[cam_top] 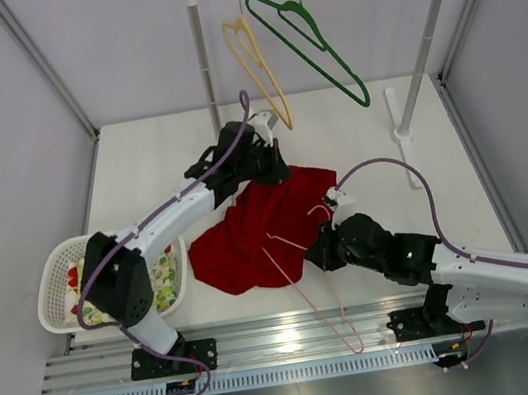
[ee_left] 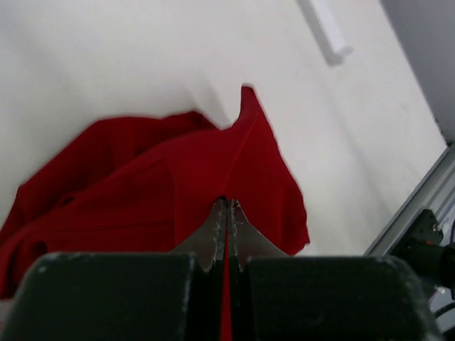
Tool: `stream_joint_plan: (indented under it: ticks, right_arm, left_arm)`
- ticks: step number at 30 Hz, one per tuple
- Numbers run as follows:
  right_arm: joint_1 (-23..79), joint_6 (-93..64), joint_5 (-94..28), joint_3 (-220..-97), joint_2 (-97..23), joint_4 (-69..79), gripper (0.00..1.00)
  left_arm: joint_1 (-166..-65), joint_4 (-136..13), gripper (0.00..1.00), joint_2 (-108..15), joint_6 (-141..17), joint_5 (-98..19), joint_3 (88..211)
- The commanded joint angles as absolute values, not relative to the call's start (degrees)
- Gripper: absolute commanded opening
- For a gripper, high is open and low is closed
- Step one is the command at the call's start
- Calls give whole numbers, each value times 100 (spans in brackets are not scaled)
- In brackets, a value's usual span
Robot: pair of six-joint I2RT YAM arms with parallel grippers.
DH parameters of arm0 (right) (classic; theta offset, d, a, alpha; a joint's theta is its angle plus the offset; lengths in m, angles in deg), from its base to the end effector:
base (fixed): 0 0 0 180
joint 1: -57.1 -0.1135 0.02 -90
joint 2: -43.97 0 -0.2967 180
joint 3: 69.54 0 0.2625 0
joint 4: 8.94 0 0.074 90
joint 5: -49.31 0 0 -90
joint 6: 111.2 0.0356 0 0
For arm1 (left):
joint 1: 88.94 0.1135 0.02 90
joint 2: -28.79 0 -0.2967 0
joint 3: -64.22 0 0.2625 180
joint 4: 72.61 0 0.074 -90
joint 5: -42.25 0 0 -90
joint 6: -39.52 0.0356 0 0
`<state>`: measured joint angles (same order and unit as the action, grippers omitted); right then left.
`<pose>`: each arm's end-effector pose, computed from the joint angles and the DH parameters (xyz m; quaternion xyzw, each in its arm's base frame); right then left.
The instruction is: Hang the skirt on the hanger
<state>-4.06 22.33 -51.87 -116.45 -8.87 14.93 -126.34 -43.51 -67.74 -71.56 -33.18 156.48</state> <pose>0.1008 0.1687 0.2687 -0.0837 0.8584 0.3437 0.3716 0.3172 -0.2538 0.3291 0.1835 0.8559 -0.3272 0.3560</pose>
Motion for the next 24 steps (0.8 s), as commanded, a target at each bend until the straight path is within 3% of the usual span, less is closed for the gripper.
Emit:
stream_joint_plan:
  ticks: [1,8,15,24]
  right_arm:
    - [-538,2310,-5343,-11739,-1035,1386,0]
    - [-723,2240,-5879,-11923,-510,2114,0]
    - [-714,2099,-6389,-11941,703,2800,0]
    - [-653,1906,-7022,-12073,653,2951,0]
  left_arm:
    - [-12585,-4778,0,-6279,-7456,-3605,14803]
    - [-12576,-5289,0,-6095,-7640,-3553,13589]
    - [-12436,-5201,0,-5840,-7535,-3615,13536]
    - [-12383,-5087,0,-5769,-7386,-3615,13869]
